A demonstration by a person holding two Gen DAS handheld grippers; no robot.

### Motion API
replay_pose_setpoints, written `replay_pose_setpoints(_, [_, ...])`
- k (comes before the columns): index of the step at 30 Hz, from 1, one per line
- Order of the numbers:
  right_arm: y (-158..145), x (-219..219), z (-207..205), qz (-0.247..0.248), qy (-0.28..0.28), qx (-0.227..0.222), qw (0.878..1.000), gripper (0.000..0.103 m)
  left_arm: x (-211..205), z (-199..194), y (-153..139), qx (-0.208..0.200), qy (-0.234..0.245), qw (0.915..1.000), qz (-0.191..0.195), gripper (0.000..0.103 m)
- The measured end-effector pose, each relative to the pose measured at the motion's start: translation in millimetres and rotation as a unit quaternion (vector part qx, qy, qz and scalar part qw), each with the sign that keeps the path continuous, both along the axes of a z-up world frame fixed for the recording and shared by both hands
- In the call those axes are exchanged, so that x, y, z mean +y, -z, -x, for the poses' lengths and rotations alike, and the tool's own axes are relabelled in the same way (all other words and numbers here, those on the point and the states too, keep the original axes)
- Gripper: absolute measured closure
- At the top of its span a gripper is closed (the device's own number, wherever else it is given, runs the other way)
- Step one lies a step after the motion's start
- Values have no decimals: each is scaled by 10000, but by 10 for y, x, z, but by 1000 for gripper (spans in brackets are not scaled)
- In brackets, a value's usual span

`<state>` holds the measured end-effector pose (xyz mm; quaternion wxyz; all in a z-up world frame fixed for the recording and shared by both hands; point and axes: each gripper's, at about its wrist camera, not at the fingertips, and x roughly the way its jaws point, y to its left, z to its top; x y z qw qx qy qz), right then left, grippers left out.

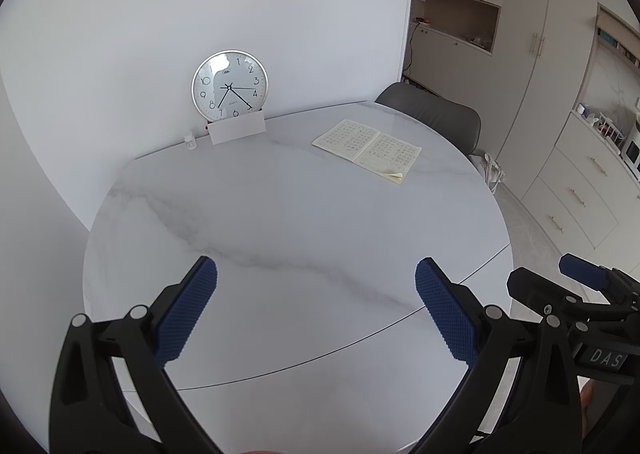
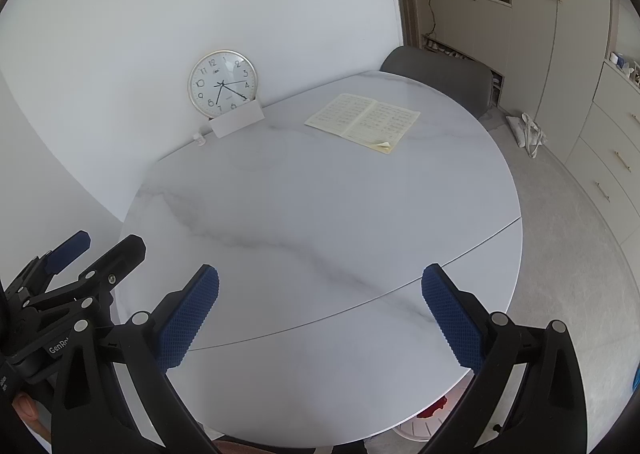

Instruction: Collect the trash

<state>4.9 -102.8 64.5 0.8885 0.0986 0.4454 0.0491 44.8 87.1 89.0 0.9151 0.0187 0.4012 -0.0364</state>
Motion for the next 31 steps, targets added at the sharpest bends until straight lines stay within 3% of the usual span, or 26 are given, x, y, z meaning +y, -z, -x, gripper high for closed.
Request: replay_pose_setpoints(31, [39,-69,51,-29,86,46,9999,2,-56,-12,25,18,111,9999,-36,8])
